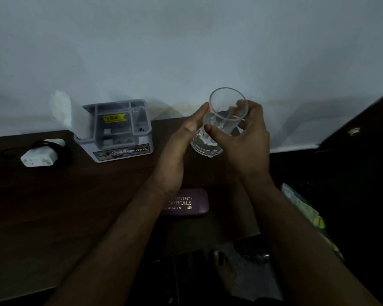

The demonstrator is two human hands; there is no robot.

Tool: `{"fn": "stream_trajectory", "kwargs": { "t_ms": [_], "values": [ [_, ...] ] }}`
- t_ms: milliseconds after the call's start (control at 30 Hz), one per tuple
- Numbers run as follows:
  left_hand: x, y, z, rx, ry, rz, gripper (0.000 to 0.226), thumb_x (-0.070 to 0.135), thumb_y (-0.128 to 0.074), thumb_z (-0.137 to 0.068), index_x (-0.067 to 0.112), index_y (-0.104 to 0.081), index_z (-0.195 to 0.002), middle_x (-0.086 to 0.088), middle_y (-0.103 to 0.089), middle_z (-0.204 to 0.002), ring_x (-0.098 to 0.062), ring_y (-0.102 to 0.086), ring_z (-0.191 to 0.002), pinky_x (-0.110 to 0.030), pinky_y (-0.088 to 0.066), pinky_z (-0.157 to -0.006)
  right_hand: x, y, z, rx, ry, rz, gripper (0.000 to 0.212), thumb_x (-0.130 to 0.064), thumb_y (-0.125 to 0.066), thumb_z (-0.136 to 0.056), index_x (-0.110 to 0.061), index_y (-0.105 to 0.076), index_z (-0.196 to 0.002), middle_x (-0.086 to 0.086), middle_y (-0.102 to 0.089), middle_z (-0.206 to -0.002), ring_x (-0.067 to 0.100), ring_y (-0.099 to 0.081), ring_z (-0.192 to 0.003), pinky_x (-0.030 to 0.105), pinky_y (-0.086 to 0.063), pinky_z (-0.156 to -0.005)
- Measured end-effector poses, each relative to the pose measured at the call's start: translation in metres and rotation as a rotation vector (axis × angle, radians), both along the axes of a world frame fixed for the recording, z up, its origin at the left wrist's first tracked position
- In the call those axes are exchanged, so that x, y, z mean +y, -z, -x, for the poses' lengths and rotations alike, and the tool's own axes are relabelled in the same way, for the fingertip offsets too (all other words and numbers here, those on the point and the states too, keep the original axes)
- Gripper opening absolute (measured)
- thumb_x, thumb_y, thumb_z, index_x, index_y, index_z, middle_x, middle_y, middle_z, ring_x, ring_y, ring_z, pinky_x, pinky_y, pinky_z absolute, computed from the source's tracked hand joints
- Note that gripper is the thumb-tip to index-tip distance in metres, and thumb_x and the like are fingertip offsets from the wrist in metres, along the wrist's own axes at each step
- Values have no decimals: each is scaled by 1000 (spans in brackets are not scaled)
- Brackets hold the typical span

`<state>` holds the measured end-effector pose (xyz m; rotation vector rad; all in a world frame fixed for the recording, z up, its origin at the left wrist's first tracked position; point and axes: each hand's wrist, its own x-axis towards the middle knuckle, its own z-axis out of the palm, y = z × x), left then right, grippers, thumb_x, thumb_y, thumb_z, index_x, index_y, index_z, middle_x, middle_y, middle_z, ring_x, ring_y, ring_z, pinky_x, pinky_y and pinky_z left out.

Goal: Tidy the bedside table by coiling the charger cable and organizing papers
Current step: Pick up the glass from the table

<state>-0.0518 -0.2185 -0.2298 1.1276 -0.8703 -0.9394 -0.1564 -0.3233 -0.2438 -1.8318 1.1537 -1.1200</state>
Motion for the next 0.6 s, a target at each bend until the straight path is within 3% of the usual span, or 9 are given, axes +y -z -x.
{"fn": "stream_trajectory", "kwargs": {
  "t_ms": [67,167,300,400,467,533,600],
  "values": [
    [0,5,-4,37,-12,-20,71,50,-19,-97,14,-41,-153,5,-49,-154,1,-43,-142,-7,-36,-106,-5,4,-5,49,-19,-16,72,-43,-90,-66,-25,-52,-125,-18,-69,-109,-8,-67,-95,13,-55,-81],
    [-3,11,-7,22,-24,-43,84,58,-9,-89,15,-43,-153,3,-47,-157,-5,-35,-149,-15,-28,-118,-7,10,-7,72,-55,-50,70,-44,-90,-67,-24,-53,-123,-15,-70,-107,-8,-67,-94,7,-52,-76],
    [-3,10,-7,80,-21,-26,79,52,-4,-96,14,-45,-150,12,-58,-140,13,-52,-127,0,-39,-94,-6,11,-8,80,-59,-67,68,-40,-90,-69,-24,-52,-122,-14,-70,-108,-10,-66,-94,5,-50,-76],
    [-3,9,-4,101,-42,-14,71,47,-1,-103,15,-47,-147,22,-64,-125,17,-59,-115,0,-43,-88,-5,11,-7,94,-82,-74,70,-38,-90,-70,-21,-50,-126,-11,-70,-114,-1,-68,-97,4,-49,-77],
    [-3,9,-5,111,-70,-28,68,44,1,-106,20,-51,-143,24,-69,-120,14,-60,-116,-5,-46,-93,-2,9,-8,125,-103,-76,71,-35,-89,-73,-19,-48,-130,-9,-68,-118,5,-67,-100,2,-47,-78],
    [-3,8,-8,93,-113,-58,65,48,-4,-107,25,-60,-133,23,-72,-117,12,-61,-116,-8,-46,-96,2,5,-8,183,-127,-65,73,-34,-86,-77,-17,-45,-136,-3,-64,-127,13,-65,-112,15,-50,-91],
    [-1,6,-12,-23,-152,-97,49,46,-24,-109,27,-67,-122,18,-75,-113,6,-65,-114,-15,-49,-99,8,-2,-3,265,-117,-37,77,-35,-82,-83,-13,-40,-143,6,-56,-139,23,-60,-124,35,-50,-102]
  ]
}}
